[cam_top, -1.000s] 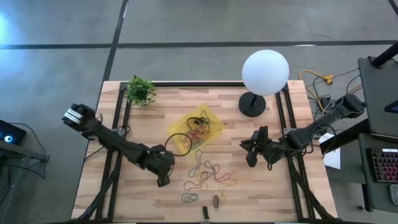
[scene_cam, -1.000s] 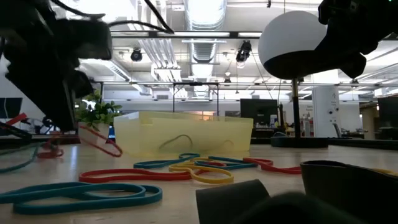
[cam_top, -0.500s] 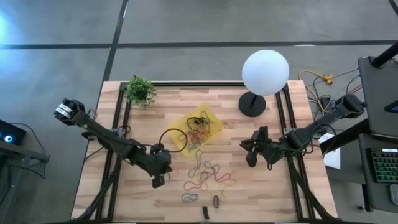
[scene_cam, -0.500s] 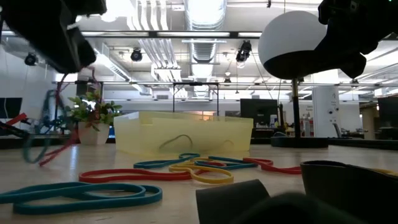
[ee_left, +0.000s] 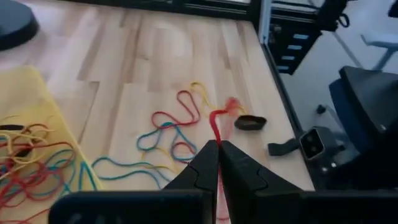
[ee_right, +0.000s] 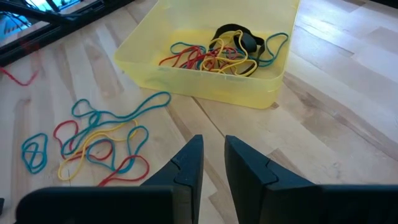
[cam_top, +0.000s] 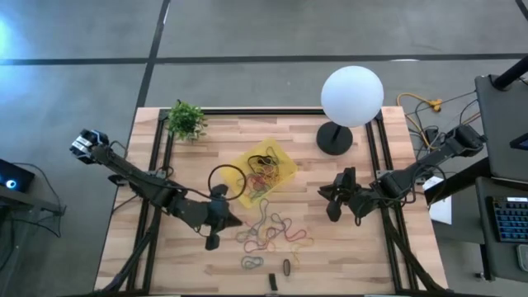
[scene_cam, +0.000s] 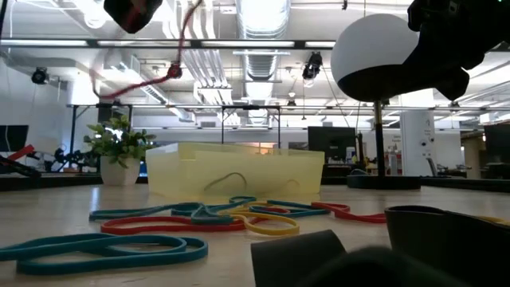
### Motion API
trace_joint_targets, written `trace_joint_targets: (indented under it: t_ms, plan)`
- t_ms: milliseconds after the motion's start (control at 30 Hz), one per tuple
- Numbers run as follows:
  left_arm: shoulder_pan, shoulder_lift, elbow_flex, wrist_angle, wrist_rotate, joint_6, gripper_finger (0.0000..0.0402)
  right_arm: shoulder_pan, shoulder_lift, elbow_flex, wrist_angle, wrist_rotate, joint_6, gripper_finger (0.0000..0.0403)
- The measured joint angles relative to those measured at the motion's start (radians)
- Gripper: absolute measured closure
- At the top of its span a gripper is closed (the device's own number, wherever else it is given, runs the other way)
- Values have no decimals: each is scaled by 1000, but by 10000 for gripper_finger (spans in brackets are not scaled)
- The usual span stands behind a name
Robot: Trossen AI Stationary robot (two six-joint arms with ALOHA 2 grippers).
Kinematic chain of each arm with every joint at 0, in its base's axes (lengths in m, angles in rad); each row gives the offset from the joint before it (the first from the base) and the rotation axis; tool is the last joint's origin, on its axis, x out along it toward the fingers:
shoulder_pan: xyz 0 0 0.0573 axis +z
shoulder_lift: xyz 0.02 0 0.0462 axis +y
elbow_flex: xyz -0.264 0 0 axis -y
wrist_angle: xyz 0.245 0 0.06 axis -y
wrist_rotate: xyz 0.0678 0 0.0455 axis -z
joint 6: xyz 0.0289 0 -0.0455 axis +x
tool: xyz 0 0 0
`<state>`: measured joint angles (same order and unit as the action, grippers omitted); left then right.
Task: Pick and place rubber bands into bin
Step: Put the red rubber band into the yellow bin
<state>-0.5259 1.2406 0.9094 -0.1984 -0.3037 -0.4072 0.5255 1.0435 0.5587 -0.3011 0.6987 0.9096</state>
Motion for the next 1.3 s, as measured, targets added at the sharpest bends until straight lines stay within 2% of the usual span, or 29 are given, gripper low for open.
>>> trace_joint_targets:
  t_ms: [133, 333, 700, 900, 1233, 1300]
  plan:
    - [0, 0, -4, -3, -52, 6, 401, 0, 0, 0, 0, 0, 0, 346]
    - [28, 0, -4, -1, -220, 57, 401, 0, 0, 0, 0, 0, 0, 346]
    - [236, 0, -32, 8, -378, 100, 402, 0, 0, 0, 1, 1, 0, 346]
    - [317, 27, -54, 6, -385, 99, 402, 0, 0, 0, 2, 1, 6, 346]
    - [325, 142, -52, 39, -360, 78, 401, 0, 0, 0, 5, 9, 27, 346]
    - [329, 167, -52, 38, -323, 74, 401, 0, 0, 0, 6, 9, 27, 346]
